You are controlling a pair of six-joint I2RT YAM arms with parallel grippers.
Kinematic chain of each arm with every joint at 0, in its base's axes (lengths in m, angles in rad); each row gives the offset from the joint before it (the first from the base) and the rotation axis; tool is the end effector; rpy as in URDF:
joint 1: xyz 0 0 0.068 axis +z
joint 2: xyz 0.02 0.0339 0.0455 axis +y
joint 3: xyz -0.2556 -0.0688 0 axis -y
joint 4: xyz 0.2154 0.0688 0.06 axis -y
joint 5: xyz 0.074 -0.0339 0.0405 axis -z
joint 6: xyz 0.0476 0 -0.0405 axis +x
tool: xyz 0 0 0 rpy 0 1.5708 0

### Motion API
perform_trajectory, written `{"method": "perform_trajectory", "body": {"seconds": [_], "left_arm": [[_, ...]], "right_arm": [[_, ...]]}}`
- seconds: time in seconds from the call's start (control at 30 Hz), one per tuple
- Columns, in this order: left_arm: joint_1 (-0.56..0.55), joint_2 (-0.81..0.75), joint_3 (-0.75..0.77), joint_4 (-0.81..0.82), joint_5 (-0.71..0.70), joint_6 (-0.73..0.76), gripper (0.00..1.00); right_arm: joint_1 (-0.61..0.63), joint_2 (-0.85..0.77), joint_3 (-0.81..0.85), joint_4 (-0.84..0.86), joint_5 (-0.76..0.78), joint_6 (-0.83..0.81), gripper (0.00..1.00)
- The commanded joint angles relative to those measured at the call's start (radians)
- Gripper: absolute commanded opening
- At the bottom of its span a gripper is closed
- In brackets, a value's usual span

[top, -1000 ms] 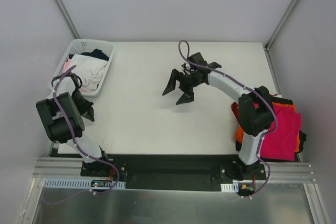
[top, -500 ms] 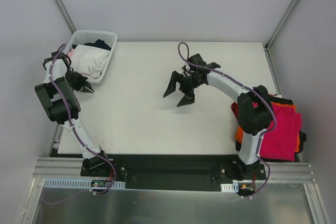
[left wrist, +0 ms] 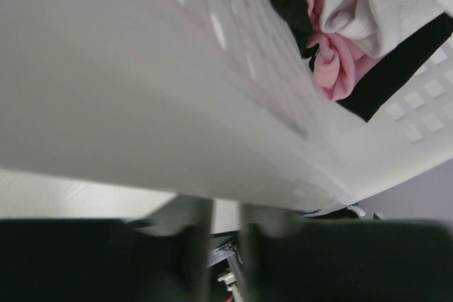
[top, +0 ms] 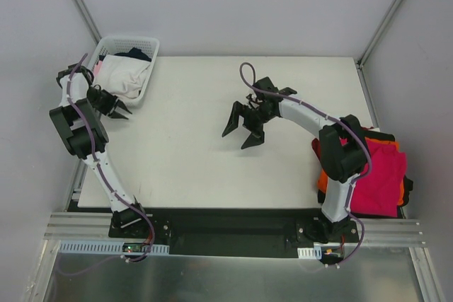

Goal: Fold and stack the t-shirts

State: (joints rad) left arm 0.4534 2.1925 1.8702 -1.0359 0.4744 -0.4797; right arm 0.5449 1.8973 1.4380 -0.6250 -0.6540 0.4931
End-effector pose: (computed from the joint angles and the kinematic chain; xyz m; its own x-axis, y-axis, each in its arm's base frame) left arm 0.3841 0.1630 0.1962 -0.6397 -0.7684 0.0189 -0.6743 0.5493 -0.4935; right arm 0.3048 0.2186 0.2151 -0.9758 -0.1521 -0.1573 -0.2188 0.6849 0.6950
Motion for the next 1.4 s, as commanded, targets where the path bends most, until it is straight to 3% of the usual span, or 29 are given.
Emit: {"method": "perform_trajectory", "body": {"seconds": [0.0,0.03,0.07,0.1,0.3,0.4,0.5,0.67,0.8,1.0,1.37], "left_arm": [[-0.05,-0.032,0.003,0.112,0.075,0.015,0.47],[-0.058,-0.093,-0.005,0.111,0.052,0.019,0.63],[-0.067,-0.126,-0.02,0.112,0.043,0.02,0.9],[-0.084,-0.16,-0.025,0.112,0.03,0.02,0.99],[-0.133,-0.35,-0.025,0.112,-0.143,0.009,0.99],[-0.144,-0.358,-0.037,0.117,-0.293,0.015,0.95],[-0.142,-0.323,-0.054,0.131,-0.352,0.026,0.92],[-0.134,-0.249,-0.089,0.272,-0.2,0.006,0.92],[-0.14,-0.179,-0.022,0.329,-0.207,-0.031,0.93],[-0.154,-0.065,0.147,0.336,-0.263,0.053,0.95],[-0.206,-0.208,0.213,0.376,-0.175,-0.098,0.99]], "right_arm": [[0.001,-0.07,-0.016,-0.012,0.013,-0.013,0.98],[0.003,-0.07,-0.017,-0.01,0.013,-0.013,0.98],[0.003,-0.073,-0.022,-0.009,0.013,-0.011,0.98],[0.004,-0.072,-0.022,-0.004,0.011,-0.01,0.98],[0.012,-0.057,0.005,0.007,0.005,-0.005,0.98],[0.018,-0.05,0.013,0.007,0.002,-0.005,0.98],[0.021,-0.063,-0.004,0.008,0.007,-0.011,0.98],[0.021,-0.104,-0.073,0.019,0.028,-0.027,0.98],[0.021,-0.148,-0.134,0.022,0.048,-0.045,0.98],[0.02,-0.161,-0.151,0.004,0.048,-0.086,0.98],[-0.013,-0.097,-0.076,-0.122,0.036,-0.209,0.98]]}}
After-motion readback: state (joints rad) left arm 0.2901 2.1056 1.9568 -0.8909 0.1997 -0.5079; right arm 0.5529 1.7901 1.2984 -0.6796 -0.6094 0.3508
